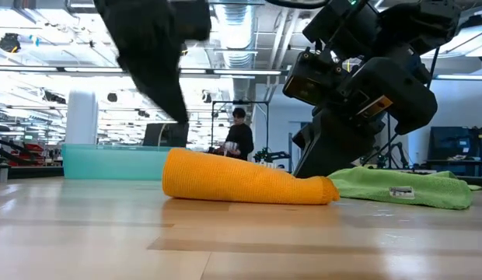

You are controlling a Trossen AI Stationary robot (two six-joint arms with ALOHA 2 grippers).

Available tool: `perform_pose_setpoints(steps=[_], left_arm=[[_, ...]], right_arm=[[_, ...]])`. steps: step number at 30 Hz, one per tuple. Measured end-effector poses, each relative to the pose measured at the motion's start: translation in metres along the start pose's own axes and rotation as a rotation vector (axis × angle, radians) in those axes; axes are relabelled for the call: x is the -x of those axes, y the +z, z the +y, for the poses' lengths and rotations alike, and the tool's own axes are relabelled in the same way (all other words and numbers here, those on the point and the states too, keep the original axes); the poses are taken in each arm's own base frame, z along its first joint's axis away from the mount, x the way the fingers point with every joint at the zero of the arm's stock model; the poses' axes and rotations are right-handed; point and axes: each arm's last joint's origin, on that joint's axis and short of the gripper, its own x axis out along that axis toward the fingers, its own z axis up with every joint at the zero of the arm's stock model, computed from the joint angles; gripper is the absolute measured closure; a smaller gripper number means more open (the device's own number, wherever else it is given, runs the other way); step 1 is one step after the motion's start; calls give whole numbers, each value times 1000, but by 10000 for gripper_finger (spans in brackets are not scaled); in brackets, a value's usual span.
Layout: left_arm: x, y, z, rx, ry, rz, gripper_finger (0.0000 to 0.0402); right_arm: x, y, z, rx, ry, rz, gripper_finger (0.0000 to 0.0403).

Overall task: Roll microfiber towels into tight, uniform cylinder then place into a basket
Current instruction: Roll the yellow microfiber cloth

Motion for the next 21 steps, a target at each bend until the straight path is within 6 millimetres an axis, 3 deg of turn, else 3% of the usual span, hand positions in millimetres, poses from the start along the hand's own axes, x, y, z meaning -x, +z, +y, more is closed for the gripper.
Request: perform_pose_setpoints(steps=[3, 6, 16, 21], left_arm=[[14, 2, -10, -44, -39, -77, 280], [16, 1, -21, -92, -43, -146, 280], [-40, -12, -42, -269, -75, -75, 280], [-51, -10, -39, -237, -77, -61, 265]], right_arm=[[0, 0, 0, 2, 0, -3, 395], [0, 1, 0, 5, 0, -9, 395], [0, 1, 0, 9, 1, -18, 393], [0, 2, 0, 10, 4, -23, 392]])
